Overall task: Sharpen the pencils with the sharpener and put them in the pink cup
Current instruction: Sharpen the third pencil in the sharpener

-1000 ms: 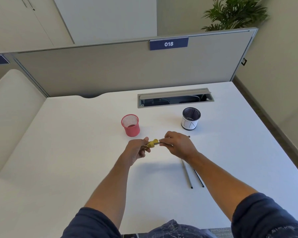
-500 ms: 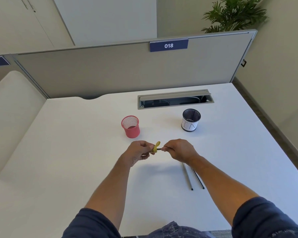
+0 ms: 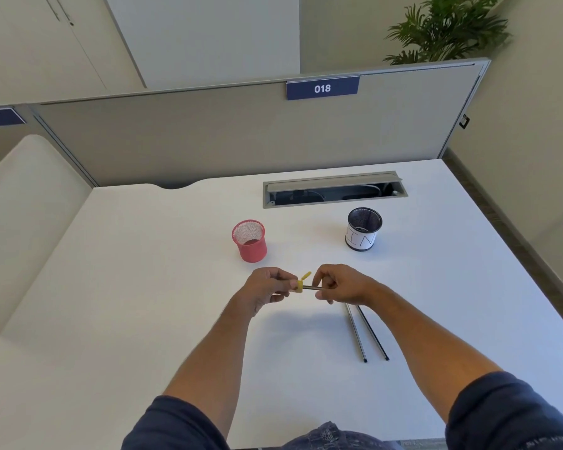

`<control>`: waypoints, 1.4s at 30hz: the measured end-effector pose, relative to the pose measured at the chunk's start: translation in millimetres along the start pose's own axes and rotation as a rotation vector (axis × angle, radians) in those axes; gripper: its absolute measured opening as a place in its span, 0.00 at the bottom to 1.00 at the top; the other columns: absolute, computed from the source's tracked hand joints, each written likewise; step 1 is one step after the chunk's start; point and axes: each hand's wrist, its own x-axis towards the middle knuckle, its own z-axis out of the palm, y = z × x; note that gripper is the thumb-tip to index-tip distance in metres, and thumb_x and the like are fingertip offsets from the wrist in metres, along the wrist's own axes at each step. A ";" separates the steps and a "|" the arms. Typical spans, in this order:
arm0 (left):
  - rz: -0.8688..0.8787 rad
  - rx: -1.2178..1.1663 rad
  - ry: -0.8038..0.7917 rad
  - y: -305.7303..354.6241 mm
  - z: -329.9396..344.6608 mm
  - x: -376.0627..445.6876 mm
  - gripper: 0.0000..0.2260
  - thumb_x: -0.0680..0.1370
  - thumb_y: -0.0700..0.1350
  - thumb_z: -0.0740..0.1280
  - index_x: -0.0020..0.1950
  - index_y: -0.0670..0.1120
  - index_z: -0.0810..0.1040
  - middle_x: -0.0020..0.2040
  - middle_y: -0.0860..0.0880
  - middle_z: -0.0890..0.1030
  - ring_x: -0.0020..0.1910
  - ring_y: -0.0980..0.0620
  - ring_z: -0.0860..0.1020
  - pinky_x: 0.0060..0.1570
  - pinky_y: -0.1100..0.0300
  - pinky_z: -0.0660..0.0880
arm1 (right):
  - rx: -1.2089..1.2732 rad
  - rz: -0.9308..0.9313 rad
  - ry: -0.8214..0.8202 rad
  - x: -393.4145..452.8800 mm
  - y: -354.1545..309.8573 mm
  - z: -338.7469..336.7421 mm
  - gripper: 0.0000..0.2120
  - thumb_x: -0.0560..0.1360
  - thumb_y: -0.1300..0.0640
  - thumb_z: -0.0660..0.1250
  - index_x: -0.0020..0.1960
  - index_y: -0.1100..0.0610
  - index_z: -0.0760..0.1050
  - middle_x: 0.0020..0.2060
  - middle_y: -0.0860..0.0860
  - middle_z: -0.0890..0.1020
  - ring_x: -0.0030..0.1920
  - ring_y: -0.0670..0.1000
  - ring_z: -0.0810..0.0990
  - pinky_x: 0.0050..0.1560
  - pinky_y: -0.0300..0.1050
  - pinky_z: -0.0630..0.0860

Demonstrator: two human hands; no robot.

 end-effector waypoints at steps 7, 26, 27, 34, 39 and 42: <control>-0.043 -0.192 0.127 2.7 2.4 -0.3 0.12 0.79 0.49 0.73 0.48 0.39 0.82 0.36 0.38 0.83 0.32 0.47 0.72 0.35 0.59 0.70 | -0.554 -0.314 0.469 -0.2 -2.2 7.4 0.08 0.78 0.46 0.70 0.55 0.44 0.84 0.42 0.45 0.81 0.39 0.48 0.78 0.35 0.45 0.75; 0.038 -0.082 -0.003 -1.4 -3.7 -4.2 0.03 0.78 0.40 0.73 0.47 0.41 0.82 0.45 0.37 0.85 0.38 0.47 0.80 0.40 0.58 0.75 | -0.466 -0.156 0.327 -1.4 -5.4 11.1 0.13 0.81 0.46 0.66 0.48 0.53 0.85 0.42 0.47 0.85 0.44 0.50 0.80 0.42 0.46 0.74; 0.045 -0.056 -0.004 -2.4 -4.6 -4.2 0.04 0.77 0.41 0.74 0.47 0.41 0.82 0.46 0.37 0.85 0.42 0.45 0.80 0.43 0.57 0.76 | -0.391 -0.085 0.272 -0.6 -6.0 9.2 0.13 0.80 0.45 0.67 0.47 0.52 0.85 0.41 0.46 0.85 0.42 0.49 0.79 0.42 0.46 0.74; 0.095 0.024 -0.006 -7.2 -6.7 -5.1 0.09 0.71 0.36 0.79 0.48 0.38 0.84 0.49 0.35 0.86 0.44 0.45 0.83 0.49 0.54 0.82 | -0.086 0.063 0.115 0.0 -6.5 1.7 0.12 0.75 0.46 0.72 0.38 0.51 0.86 0.28 0.47 0.78 0.30 0.45 0.69 0.35 0.42 0.67; 0.097 0.065 0.003 -9.2 -4.9 -7.5 0.11 0.69 0.33 0.80 0.48 0.37 0.83 0.45 0.38 0.87 0.40 0.47 0.84 0.45 0.57 0.81 | 0.106 0.152 -0.080 -2.8 -9.8 0.7 0.17 0.78 0.46 0.69 0.38 0.56 0.85 0.24 0.48 0.72 0.26 0.48 0.65 0.29 0.38 0.62; 0.096 0.053 0.014 -9.7 -5.1 -7.2 0.12 0.67 0.32 0.80 0.48 0.37 0.83 0.43 0.41 0.87 0.42 0.47 0.85 0.44 0.61 0.80 | 0.133 0.184 -0.127 -5.0 -6.8 5.7 0.19 0.80 0.43 0.66 0.38 0.55 0.82 0.25 0.48 0.71 0.26 0.48 0.63 0.26 0.38 0.59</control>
